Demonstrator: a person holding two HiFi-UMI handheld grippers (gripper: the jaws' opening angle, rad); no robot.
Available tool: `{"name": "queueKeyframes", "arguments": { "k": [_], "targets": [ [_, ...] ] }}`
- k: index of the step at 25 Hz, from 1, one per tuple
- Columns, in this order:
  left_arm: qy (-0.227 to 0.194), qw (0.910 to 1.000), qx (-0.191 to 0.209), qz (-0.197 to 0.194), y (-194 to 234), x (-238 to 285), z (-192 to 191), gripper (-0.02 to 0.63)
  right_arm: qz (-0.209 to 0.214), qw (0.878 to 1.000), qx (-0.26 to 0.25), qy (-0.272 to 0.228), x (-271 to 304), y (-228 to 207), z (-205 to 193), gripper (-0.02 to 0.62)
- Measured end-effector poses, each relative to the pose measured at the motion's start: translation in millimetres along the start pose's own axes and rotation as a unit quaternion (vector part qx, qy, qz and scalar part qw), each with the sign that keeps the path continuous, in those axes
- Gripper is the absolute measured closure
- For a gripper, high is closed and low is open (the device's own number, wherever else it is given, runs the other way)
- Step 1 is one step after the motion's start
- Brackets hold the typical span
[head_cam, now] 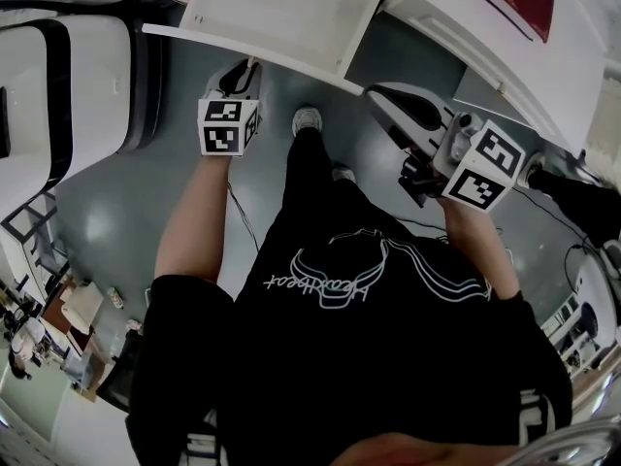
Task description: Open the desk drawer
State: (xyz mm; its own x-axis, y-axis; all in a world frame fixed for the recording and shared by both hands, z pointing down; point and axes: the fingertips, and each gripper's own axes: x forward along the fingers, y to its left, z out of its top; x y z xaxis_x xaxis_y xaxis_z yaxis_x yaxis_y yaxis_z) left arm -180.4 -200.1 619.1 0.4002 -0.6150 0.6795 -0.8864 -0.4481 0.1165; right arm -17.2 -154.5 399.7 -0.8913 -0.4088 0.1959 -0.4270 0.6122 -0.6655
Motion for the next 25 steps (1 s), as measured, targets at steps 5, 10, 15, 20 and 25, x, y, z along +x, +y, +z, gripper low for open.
{"name": "queueKeyframes", "arguments": {
  "k": [5, 10, 15, 20, 25],
  "targets": [
    [0.001, 1.0000, 0.000, 0.002, -0.3, -6.2, -6.2, 0.531, 0.003, 1.000, -0.003, 0.002, 0.2, 5.8, -3.5, 0.591],
    [0.000, 1.0000, -0.002, 0.005, -0.2, -12.7, -12.9, 0.531, 0.005, 1.000, -0.006, 0.002, -1.0, 10.4, -6.7, 0.591],
    [-0.001, 1.0000, -0.003, 0.009, -0.5, -14.9, -14.9, 0.532, 0.006, 1.000, -0.008, 0.003, -4.7, 15.9, -11.2, 0.591],
    [-0.004, 0.9999, 0.001, 0.010, 0.1, -13.0, -15.2, 0.532, 0.005, 1.000, -0.007, 0.004, -7.2, 17.5, -15.6, 0.591],
    [-0.001, 0.9999, -0.001, 0.016, -0.7, -11.6, -14.0, 0.531, 0.003, 1.000, -0.005, -0.003, -12.8, 22.4, -15.1, 0.591]
  ]
}}
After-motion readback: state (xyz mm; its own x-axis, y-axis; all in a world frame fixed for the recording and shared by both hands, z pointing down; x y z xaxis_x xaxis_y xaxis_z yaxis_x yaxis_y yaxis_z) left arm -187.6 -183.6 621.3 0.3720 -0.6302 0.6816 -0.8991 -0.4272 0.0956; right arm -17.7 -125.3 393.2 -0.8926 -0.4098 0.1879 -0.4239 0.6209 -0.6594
